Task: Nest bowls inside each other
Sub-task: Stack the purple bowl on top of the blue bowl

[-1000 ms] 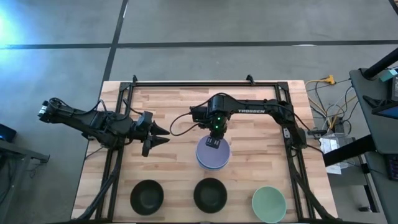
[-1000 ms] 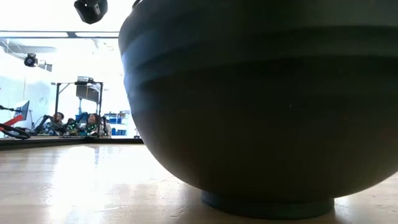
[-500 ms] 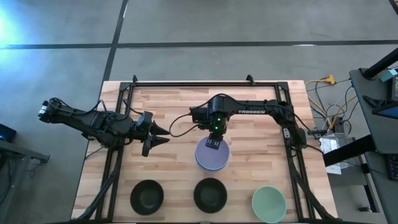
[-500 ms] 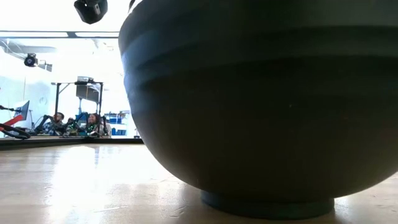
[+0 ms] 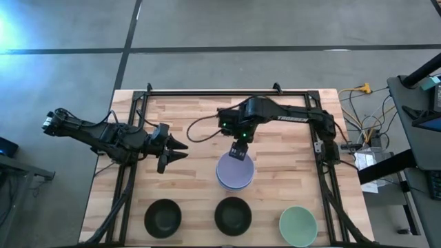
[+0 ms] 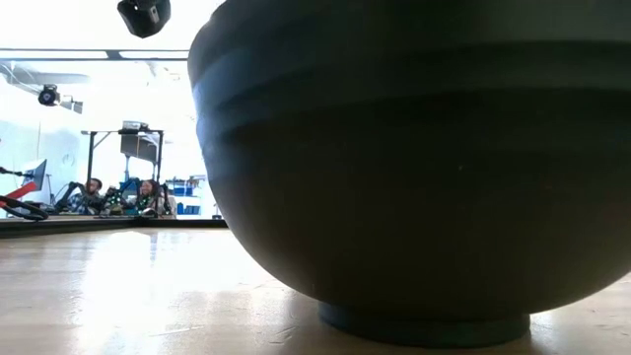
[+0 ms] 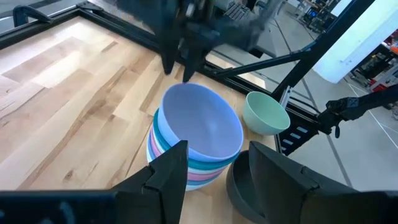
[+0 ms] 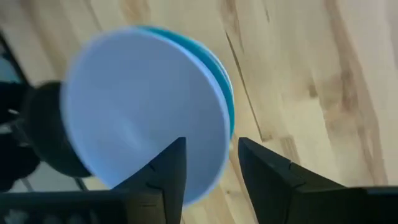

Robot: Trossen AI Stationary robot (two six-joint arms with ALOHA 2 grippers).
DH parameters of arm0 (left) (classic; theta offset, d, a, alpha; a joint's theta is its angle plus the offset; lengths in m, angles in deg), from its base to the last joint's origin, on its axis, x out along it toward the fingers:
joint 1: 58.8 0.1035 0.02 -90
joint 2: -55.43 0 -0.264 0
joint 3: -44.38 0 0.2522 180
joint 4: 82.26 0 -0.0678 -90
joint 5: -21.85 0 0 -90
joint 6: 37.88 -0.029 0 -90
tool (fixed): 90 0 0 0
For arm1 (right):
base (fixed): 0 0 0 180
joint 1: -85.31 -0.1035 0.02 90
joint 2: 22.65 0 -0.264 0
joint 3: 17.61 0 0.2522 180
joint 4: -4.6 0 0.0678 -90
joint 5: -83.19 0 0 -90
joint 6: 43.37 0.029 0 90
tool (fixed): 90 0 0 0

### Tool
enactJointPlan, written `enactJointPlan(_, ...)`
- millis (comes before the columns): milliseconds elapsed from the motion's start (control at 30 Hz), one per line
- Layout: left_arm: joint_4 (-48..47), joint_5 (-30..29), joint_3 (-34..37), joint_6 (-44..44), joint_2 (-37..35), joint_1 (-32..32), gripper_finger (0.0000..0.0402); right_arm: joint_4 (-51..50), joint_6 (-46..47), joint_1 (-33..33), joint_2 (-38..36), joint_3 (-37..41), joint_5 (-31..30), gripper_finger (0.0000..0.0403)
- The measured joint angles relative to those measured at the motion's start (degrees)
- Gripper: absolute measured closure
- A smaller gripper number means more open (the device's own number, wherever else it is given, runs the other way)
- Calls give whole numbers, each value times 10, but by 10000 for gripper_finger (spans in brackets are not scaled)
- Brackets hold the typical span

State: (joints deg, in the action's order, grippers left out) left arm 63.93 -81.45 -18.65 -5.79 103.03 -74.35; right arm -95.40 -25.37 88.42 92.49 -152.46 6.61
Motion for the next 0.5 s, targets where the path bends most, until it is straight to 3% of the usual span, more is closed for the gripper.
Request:
enactJointPlan(267,0,0,0,0,0,0,247,90,-11,-44,-53,-1,3,288)
enactJointPlan(500,0,0,0,0,0,0,247,92,-14,-45,-44,56,-19,347)
